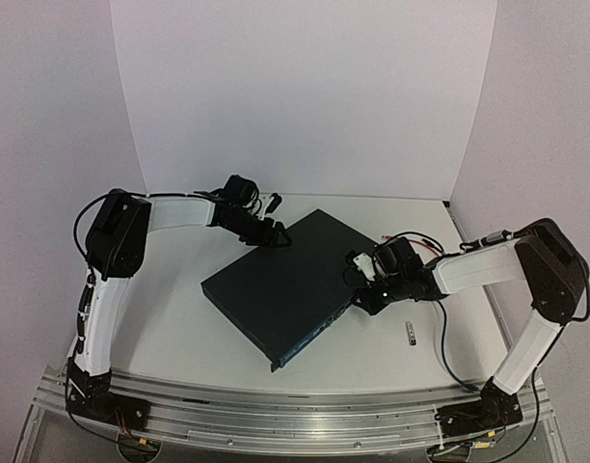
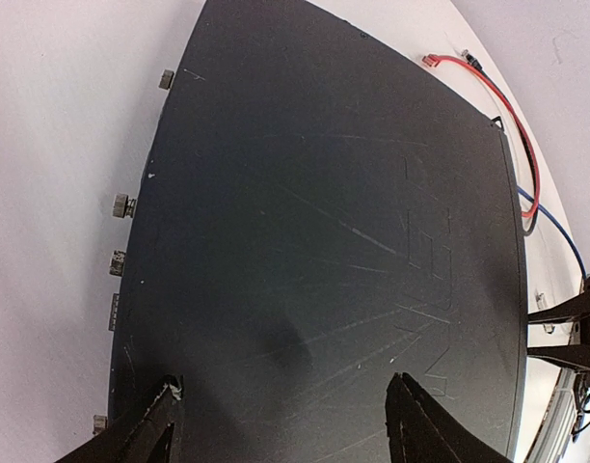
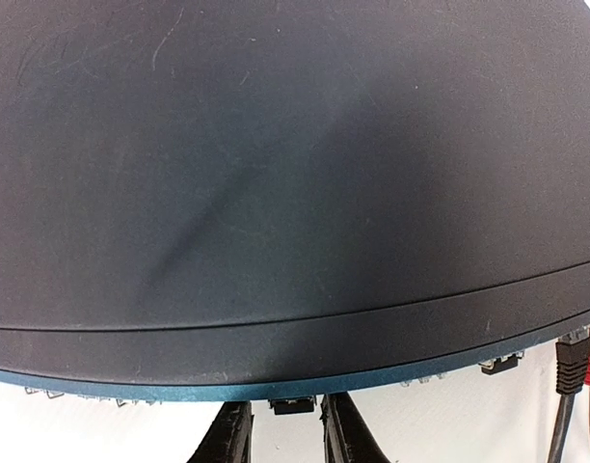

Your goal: Pull the plug from the switch port

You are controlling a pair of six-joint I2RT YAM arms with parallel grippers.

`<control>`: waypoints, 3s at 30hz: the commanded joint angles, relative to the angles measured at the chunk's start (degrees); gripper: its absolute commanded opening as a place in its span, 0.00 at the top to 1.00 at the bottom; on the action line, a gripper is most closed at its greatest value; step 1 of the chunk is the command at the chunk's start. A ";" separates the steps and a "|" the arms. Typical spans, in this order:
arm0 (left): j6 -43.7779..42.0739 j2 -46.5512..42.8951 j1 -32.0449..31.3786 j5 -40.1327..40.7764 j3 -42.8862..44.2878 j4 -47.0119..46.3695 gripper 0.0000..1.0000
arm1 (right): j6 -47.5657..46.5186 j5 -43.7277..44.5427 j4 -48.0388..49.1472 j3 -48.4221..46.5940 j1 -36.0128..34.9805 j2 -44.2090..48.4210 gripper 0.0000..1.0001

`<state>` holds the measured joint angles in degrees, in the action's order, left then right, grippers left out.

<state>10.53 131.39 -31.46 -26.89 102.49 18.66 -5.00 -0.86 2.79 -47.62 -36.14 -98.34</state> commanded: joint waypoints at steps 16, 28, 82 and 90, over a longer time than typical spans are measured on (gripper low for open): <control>0.64 4.96 0.35 3.28 0.08 9.03 0.29 | -2.92 2.28 -2.69 -3.10 -1.38 1.89 0.81; 0.79 4.83 0.34 3.17 -0.43 8.93 0.29 | -3.51 3.56 -3.92 -3.76 -1.75 2.20 0.87; 0.81 3.45 0.35 4.25 -2.57 9.23 0.30 | 28.37 12.61 -8.70 -0.34 -1.86 9.63 0.09; 0.52 3.78 0.35 3.79 -2.28 9.09 0.30 | 25.65 13.56 -12.90 -1.34 -1.85 9.00 0.07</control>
<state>10.50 132.05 -31.55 -25.80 103.37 18.98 21.59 12.47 -6.63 -47.10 -37.95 -89.43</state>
